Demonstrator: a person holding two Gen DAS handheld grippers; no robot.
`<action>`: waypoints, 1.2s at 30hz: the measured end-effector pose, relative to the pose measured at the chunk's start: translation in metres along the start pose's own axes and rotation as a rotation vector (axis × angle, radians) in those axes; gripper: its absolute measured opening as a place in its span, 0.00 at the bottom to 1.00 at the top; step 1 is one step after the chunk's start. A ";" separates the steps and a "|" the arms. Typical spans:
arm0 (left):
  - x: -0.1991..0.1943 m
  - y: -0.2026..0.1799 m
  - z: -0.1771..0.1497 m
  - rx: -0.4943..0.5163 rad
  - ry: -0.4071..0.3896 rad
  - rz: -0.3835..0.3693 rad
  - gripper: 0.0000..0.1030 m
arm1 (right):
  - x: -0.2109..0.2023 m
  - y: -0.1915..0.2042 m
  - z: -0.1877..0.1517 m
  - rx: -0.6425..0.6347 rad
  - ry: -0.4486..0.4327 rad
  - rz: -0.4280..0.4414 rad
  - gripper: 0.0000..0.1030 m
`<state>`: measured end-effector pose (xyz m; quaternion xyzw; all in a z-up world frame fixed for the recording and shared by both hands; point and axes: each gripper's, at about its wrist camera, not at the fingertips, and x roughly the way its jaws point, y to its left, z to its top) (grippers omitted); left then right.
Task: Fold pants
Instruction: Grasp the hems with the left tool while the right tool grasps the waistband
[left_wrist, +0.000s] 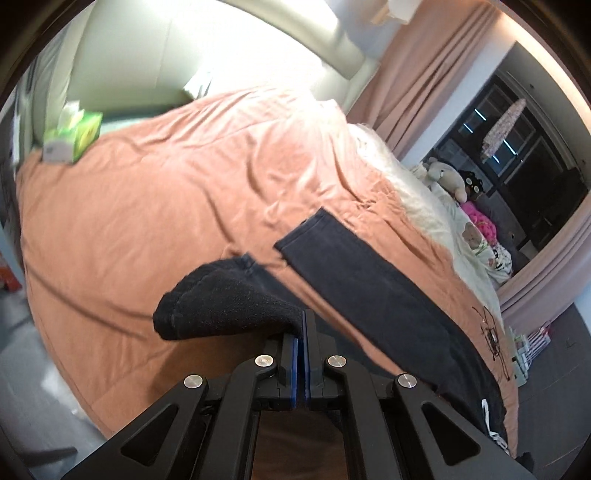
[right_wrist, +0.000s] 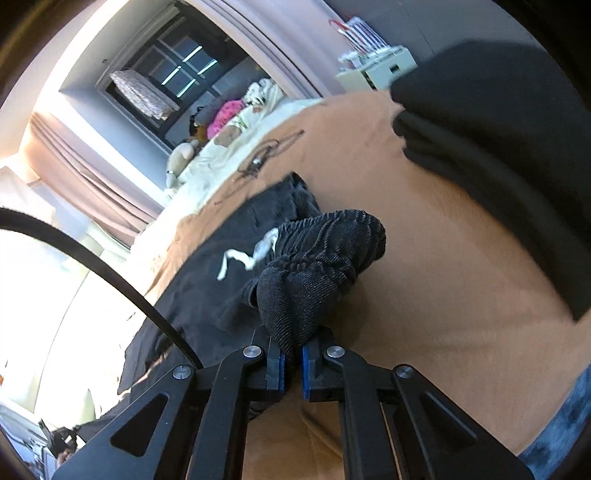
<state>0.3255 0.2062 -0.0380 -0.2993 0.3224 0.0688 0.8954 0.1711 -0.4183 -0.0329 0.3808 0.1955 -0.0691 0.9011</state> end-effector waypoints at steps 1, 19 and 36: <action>0.001 -0.005 0.006 0.008 -0.007 -0.004 0.02 | -0.003 0.004 0.003 -0.006 -0.005 0.006 0.03; 0.033 -0.089 0.086 0.084 -0.078 -0.018 0.02 | 0.034 0.060 0.071 -0.090 -0.063 0.009 0.03; 0.151 -0.142 0.126 0.159 -0.029 0.084 0.02 | 0.146 0.120 0.129 -0.170 -0.066 -0.089 0.03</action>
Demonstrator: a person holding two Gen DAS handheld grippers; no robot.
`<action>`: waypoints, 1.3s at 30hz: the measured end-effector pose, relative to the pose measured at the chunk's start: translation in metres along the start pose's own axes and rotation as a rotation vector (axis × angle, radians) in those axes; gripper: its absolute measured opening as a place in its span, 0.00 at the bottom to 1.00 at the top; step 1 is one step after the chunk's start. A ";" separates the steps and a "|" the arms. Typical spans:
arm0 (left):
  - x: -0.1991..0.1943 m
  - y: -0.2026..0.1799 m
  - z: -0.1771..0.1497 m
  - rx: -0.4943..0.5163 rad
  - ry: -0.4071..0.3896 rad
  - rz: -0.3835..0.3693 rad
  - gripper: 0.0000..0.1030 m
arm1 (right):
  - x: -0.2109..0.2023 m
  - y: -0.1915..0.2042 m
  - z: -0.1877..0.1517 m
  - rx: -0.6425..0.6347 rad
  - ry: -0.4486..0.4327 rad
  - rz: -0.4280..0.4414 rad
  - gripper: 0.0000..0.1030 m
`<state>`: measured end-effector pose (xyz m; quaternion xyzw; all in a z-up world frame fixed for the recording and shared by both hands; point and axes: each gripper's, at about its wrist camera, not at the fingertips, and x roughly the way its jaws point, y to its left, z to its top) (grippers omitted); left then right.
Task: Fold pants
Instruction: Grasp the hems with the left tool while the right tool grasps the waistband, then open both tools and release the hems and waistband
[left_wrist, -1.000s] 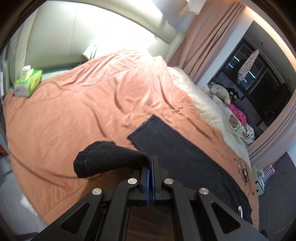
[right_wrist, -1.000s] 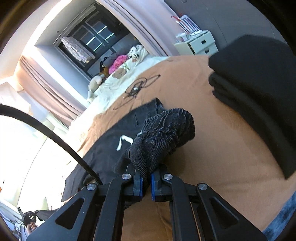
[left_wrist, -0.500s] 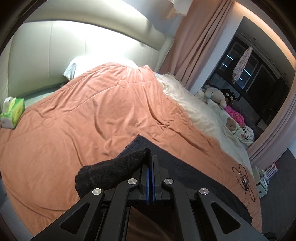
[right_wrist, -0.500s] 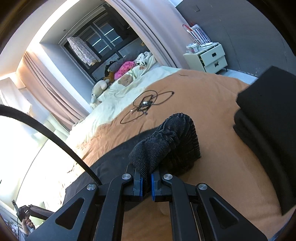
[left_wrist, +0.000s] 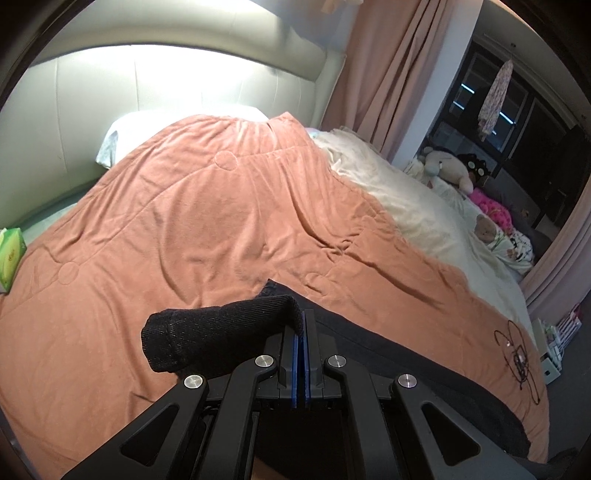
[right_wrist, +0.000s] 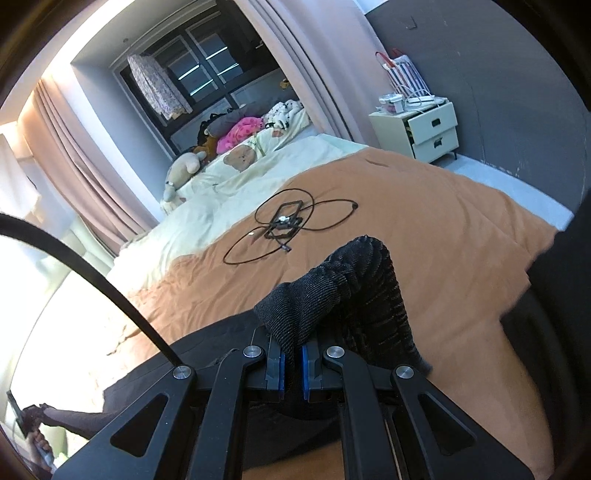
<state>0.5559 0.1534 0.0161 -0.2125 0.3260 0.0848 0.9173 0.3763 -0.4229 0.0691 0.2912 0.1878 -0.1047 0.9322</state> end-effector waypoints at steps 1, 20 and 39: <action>0.012 -0.002 0.001 0.001 0.011 0.010 0.02 | 0.006 0.004 0.003 -0.003 0.001 -0.005 0.03; 0.152 -0.030 0.011 0.039 0.082 0.144 0.02 | 0.145 0.049 0.036 -0.047 0.037 -0.101 0.03; 0.214 -0.031 -0.008 0.145 0.158 0.269 0.74 | 0.241 0.040 0.019 0.007 0.210 -0.162 0.83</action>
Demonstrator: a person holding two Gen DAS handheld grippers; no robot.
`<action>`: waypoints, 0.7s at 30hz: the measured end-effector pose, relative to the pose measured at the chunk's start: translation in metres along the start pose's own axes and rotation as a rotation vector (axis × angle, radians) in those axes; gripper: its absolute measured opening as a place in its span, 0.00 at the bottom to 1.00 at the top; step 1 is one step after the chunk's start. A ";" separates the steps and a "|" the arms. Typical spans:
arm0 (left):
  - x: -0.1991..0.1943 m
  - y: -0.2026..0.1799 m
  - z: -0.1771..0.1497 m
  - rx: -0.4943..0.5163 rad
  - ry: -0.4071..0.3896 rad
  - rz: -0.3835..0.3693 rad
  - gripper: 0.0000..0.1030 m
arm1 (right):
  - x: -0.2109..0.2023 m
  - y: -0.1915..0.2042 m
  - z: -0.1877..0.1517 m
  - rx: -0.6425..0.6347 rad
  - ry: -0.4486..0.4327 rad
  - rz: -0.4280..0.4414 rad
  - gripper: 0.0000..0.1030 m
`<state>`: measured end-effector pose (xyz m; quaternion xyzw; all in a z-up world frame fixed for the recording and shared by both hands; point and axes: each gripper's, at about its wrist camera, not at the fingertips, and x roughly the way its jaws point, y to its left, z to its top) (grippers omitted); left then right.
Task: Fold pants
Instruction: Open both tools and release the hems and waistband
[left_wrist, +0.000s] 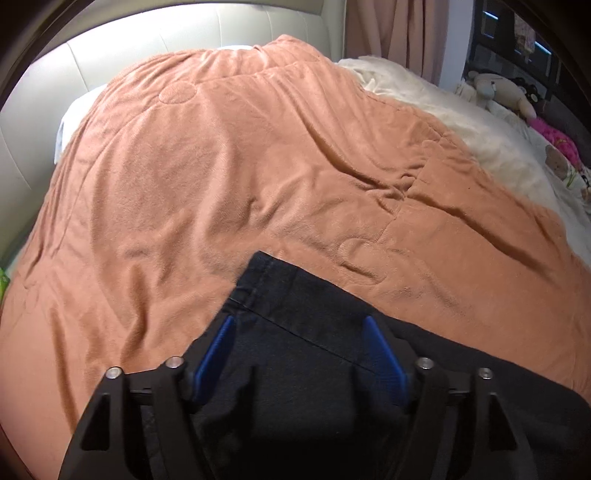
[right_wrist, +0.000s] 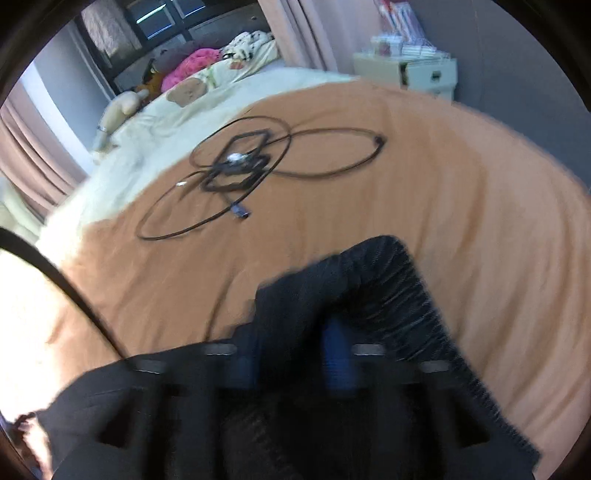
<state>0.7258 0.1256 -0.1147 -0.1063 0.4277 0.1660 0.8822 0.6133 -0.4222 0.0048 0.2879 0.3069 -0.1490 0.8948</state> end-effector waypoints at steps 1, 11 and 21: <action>-0.004 0.004 -0.001 0.011 -0.004 -0.007 0.74 | -0.007 -0.002 -0.001 -0.002 -0.022 0.004 0.90; -0.042 0.059 -0.036 -0.009 0.025 -0.048 0.74 | -0.059 -0.026 -0.026 -0.024 -0.013 0.108 0.90; -0.082 0.114 -0.074 -0.055 0.042 -0.090 0.66 | -0.123 -0.052 -0.061 -0.089 -0.011 0.128 0.90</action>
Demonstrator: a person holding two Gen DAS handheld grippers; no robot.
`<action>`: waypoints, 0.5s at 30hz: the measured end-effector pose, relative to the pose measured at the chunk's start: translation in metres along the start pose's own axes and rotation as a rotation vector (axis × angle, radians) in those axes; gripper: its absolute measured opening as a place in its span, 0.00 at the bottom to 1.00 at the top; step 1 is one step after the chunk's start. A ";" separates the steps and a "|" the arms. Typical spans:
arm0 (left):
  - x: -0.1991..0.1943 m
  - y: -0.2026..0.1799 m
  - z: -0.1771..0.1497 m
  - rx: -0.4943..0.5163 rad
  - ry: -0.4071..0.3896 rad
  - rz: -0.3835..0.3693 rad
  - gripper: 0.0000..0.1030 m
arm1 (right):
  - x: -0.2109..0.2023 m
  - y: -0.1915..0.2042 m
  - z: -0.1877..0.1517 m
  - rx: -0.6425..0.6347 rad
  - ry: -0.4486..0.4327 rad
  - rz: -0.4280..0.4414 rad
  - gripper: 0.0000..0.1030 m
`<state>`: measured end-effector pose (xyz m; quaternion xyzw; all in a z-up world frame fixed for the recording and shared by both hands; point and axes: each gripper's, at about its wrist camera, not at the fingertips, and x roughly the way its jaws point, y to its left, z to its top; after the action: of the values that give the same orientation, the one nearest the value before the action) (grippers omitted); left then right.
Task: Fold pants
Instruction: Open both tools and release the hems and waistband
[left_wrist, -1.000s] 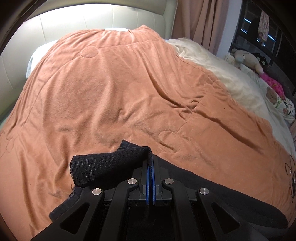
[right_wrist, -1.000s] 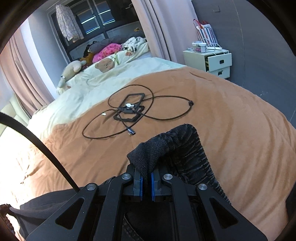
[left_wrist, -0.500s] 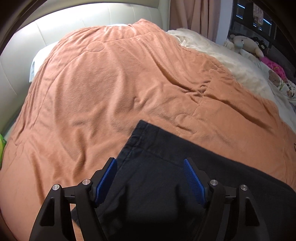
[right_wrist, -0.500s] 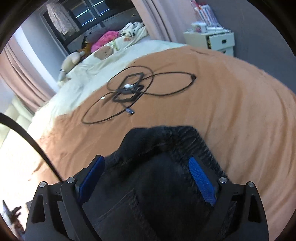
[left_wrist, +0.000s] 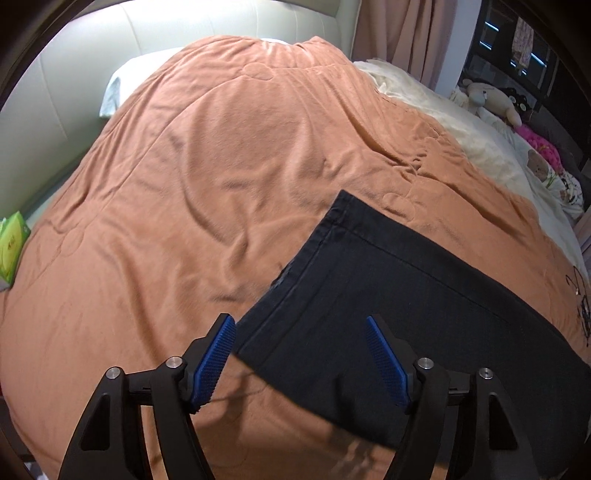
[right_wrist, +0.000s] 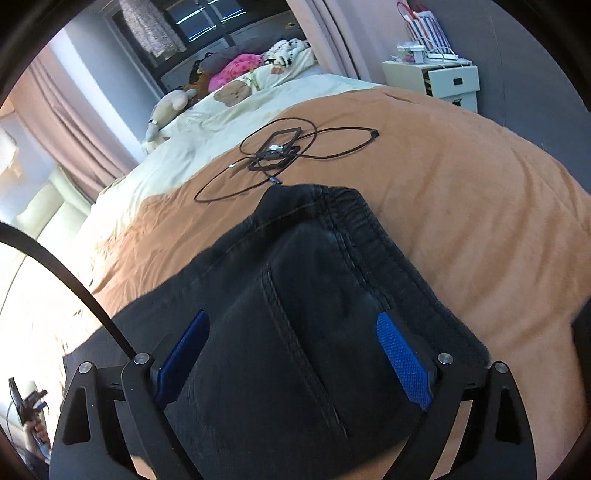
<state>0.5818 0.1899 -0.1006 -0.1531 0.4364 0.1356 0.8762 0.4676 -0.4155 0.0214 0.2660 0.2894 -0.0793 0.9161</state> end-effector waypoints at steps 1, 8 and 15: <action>-0.002 0.005 -0.004 -0.008 0.008 -0.007 0.60 | -0.007 0.000 -0.004 -0.009 0.000 0.002 0.90; 0.000 0.027 -0.028 -0.087 0.074 -0.092 0.39 | -0.048 -0.001 -0.034 -0.050 -0.006 0.030 0.85; 0.023 0.036 -0.051 -0.158 0.148 -0.156 0.39 | -0.068 -0.011 -0.065 -0.061 0.024 0.075 0.80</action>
<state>0.5448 0.2053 -0.1540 -0.2645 0.4747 0.0893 0.8347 0.3770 -0.3904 0.0107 0.2498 0.2927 -0.0329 0.9224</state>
